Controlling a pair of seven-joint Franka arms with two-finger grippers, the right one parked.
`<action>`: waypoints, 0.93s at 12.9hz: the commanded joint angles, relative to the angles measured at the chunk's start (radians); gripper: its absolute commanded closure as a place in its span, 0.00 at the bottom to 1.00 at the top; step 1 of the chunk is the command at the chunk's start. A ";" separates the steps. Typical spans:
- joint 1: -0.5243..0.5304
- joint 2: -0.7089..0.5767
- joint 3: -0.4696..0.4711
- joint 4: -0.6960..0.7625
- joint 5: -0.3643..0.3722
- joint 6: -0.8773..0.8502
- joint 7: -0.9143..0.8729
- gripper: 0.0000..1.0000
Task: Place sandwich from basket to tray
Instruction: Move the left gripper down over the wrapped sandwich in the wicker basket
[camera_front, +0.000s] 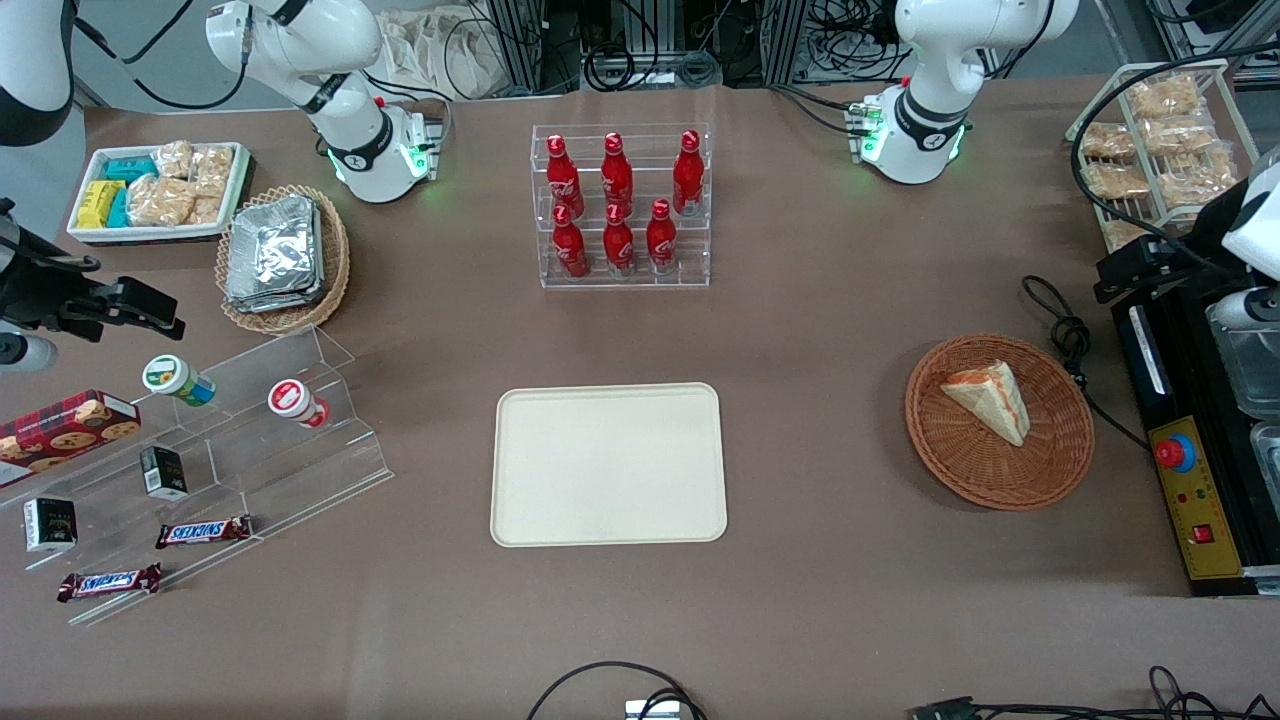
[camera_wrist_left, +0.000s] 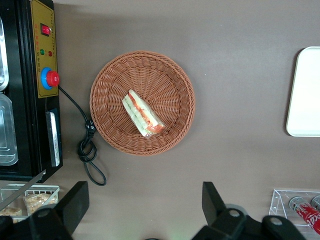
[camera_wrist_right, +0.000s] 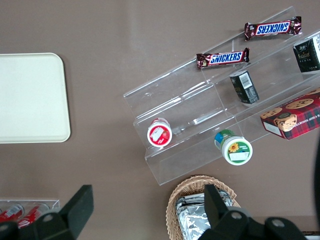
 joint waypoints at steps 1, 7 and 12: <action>-0.009 0.004 0.003 0.010 0.005 -0.003 0.007 0.00; 0.000 0.047 0.007 0.000 0.013 -0.001 -0.045 0.00; 0.003 0.015 0.019 -0.202 0.013 0.161 -0.206 0.00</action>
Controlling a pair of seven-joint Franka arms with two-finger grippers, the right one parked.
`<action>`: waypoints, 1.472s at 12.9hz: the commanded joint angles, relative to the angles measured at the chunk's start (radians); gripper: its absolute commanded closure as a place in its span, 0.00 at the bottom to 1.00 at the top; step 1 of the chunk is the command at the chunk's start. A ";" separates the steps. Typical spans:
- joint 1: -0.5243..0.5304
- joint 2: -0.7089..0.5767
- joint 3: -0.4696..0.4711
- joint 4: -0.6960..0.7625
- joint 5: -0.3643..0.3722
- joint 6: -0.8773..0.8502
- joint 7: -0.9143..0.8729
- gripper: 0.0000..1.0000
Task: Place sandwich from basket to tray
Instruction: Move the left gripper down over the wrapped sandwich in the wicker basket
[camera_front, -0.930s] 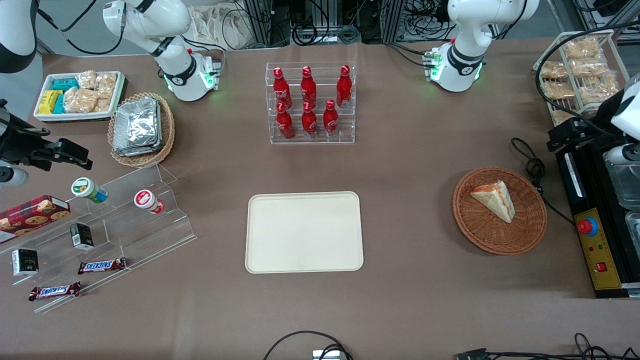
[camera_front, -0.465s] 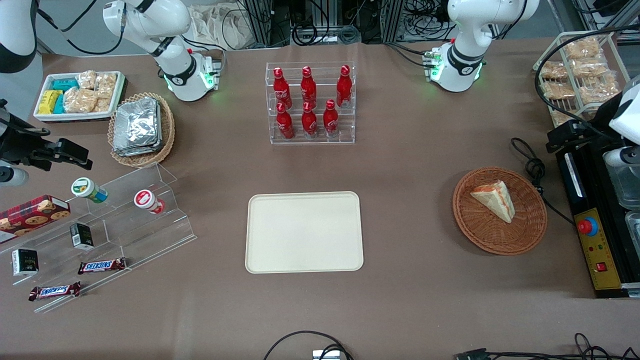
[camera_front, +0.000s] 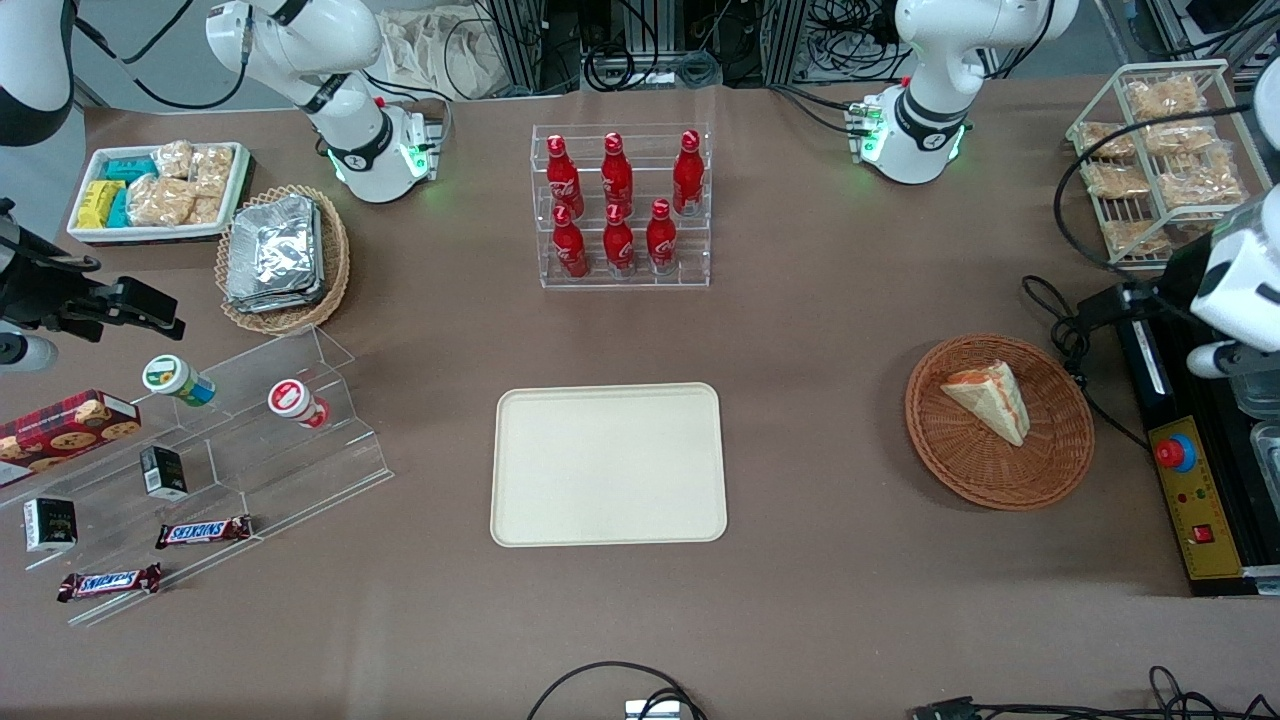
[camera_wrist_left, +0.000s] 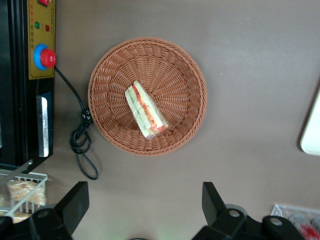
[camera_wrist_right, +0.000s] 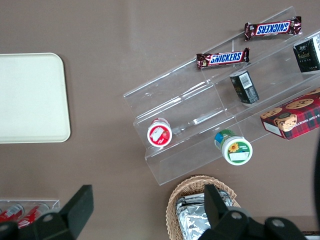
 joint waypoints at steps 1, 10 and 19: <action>0.000 -0.059 0.006 -0.158 0.009 0.123 -0.127 0.00; 0.001 -0.131 0.008 -0.567 0.009 0.577 -0.430 0.00; 0.001 -0.007 0.057 -0.766 0.009 0.984 -0.465 0.00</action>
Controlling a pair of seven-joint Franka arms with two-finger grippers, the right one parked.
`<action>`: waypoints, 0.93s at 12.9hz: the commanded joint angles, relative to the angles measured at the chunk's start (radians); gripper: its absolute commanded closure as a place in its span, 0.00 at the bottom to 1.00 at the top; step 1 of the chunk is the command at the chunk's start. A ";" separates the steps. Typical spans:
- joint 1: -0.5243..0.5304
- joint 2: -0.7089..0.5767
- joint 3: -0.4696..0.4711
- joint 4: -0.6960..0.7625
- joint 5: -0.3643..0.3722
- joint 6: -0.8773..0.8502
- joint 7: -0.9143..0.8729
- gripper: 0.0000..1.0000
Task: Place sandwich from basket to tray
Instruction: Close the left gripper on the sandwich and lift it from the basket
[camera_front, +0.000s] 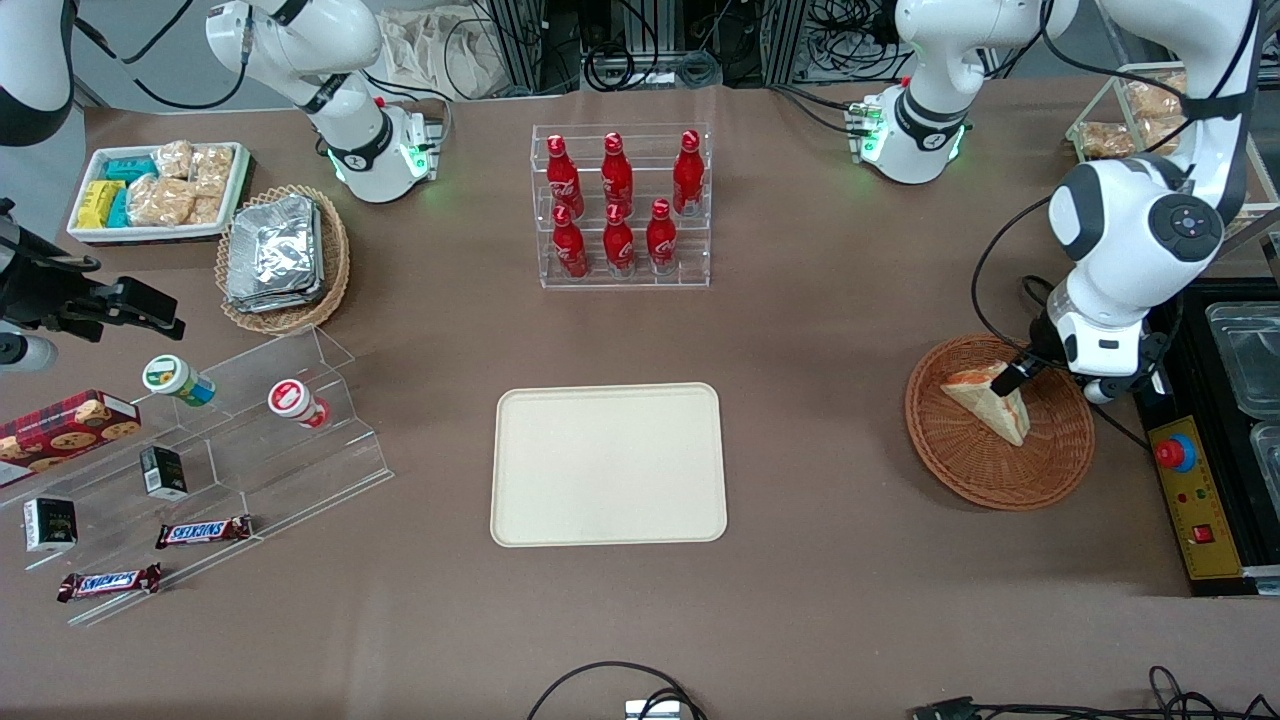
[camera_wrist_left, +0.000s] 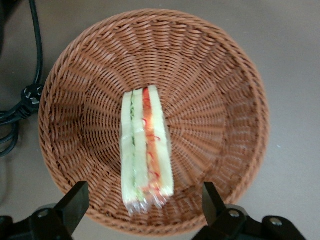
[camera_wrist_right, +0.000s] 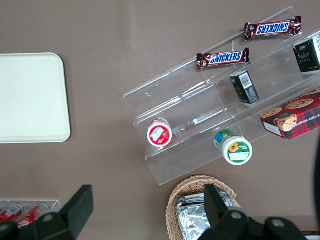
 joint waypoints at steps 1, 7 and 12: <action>0.000 0.041 0.017 -0.038 0.008 0.112 -0.022 0.00; -0.009 0.113 0.017 -0.044 0.009 0.191 -0.105 0.00; -0.010 0.150 0.017 -0.040 0.008 0.215 -0.124 0.14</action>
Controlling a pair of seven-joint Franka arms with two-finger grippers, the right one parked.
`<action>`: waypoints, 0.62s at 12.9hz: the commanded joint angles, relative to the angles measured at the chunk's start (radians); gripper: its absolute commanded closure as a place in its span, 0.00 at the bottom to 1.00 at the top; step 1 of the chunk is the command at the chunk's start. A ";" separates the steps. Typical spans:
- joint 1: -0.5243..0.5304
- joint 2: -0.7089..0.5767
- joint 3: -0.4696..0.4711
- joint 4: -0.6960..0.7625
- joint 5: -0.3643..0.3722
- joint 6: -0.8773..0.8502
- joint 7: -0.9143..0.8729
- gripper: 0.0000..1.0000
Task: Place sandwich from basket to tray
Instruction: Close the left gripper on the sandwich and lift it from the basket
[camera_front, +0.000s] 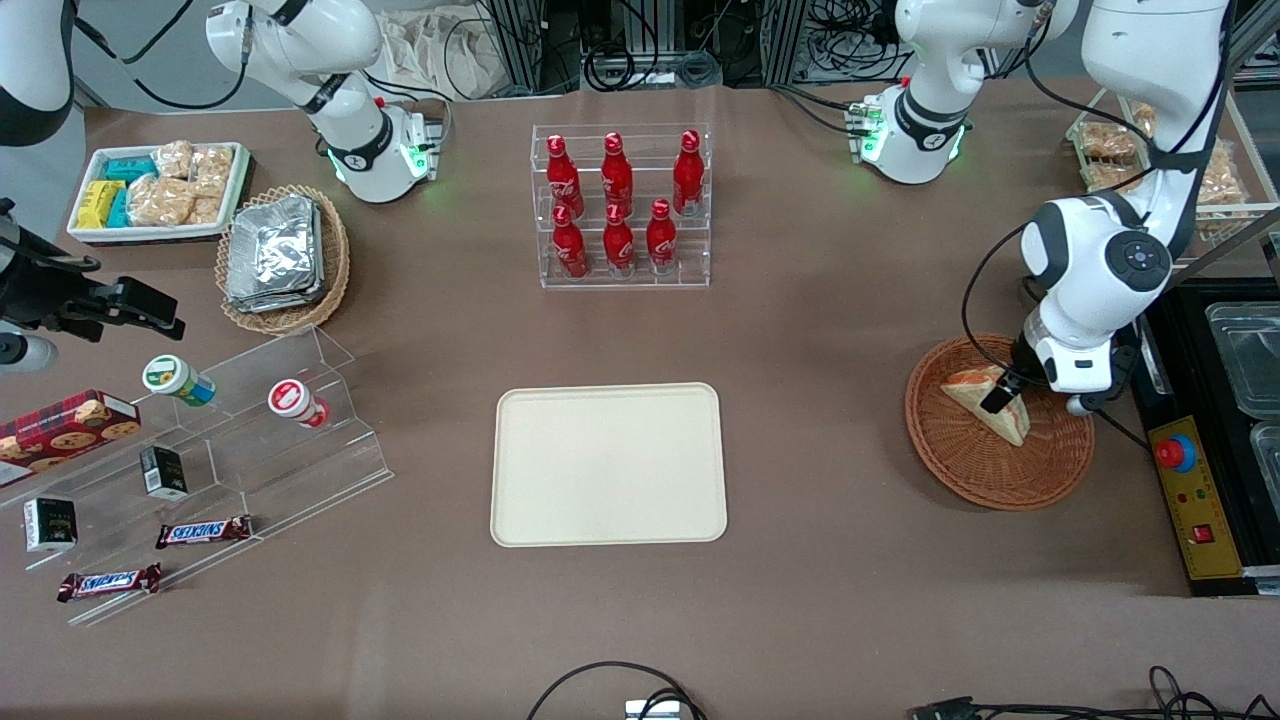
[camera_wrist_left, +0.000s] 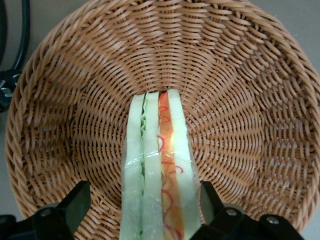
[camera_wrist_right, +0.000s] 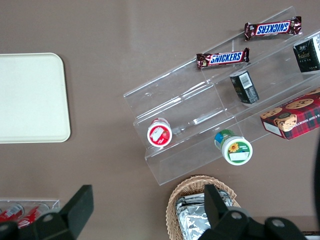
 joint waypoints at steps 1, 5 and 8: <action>-0.007 0.011 0.000 -0.002 0.008 0.023 -0.035 0.17; -0.011 0.014 -0.001 0.004 0.010 0.023 -0.052 0.72; -0.012 -0.008 -0.009 0.009 0.025 0.012 -0.026 0.84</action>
